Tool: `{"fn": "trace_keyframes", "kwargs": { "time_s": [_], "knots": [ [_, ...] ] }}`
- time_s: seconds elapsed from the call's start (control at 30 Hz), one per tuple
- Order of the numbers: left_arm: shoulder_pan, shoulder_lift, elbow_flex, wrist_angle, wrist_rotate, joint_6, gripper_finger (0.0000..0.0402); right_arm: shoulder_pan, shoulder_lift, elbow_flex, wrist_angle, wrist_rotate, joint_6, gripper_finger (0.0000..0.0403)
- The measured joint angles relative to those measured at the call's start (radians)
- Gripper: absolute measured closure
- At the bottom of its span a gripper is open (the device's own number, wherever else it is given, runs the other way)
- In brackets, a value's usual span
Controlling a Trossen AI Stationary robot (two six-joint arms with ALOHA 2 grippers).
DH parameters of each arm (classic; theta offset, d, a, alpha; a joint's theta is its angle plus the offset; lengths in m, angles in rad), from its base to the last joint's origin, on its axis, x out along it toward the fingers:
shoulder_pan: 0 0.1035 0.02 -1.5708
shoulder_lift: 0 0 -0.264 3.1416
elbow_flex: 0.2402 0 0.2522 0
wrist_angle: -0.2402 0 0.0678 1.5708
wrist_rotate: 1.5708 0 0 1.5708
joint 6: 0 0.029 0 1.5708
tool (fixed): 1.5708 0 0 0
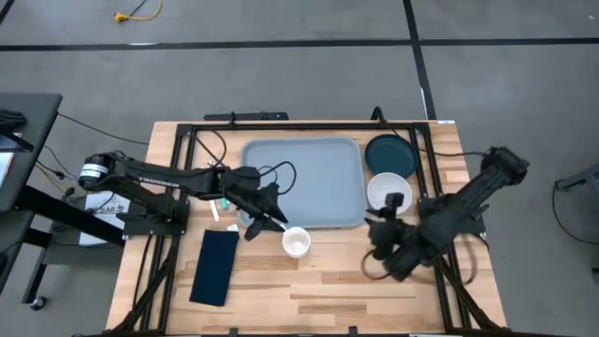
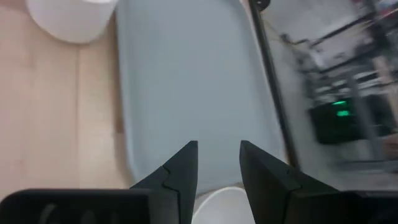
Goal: Set up tray
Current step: Put the white cup on the top left corner of the gray tray
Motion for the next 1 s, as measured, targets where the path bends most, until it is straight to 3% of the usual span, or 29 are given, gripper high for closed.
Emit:
{"fn": "trace_keyframes", "kwargs": {
  "time_s": [0.13, 0.27, 0.37, 0.47, 0.6, 0.7, 0.8, 1.0],
  "knots": [
    [0.000, -0.001, 0.047, -0.013, -0.004, 0.014, 0.0260, 0.059, -0.216, -0.107, 0.171, -0.041, -0.058, 0.0290],
    [0.000, -0.001, 0.064, -0.014, -0.012, 0.054, 0.0260, 0.113, -0.454, -0.263, 0.457, -0.142, -0.223, 0.0290],
    [0.000, -0.001, 0.064, -0.006, -0.081, 0.133, 0.0260, 0.123, -0.606, -0.398, 0.729, -0.231, -0.364, 0.0290],
    [0.000, -0.001, 0.064, 0.005, -0.184, 0.186, 0.0260, 0.107, -0.697, -0.526, 1.012, -0.234, -0.507, 0.0290],
    [0.000, -0.001, 0.064, 0.035, -0.283, 0.191, 0.0260, 0.059, -0.723, -0.671, 1.345, -0.237, -0.732, 0.0290],
    [0.000, -0.001, 0.064, 0.037, -0.375, 0.193, 0.0260, 0.023, -0.705, -0.738, 1.506, -0.237, -0.810, 0.0290],
    [0.003, -0.001, 0.064, 0.017, -0.421, 0.206, 0.0260, -0.008, -0.684, -0.766, 1.532, -0.236, -0.822, 0.0290],
    [0.013, -0.001, 0.103, -0.069, -0.404, 0.170, 0.0260, -0.045, -0.645, -0.774, 1.530, -0.236, -0.759, 0.0290]
  ]
}}
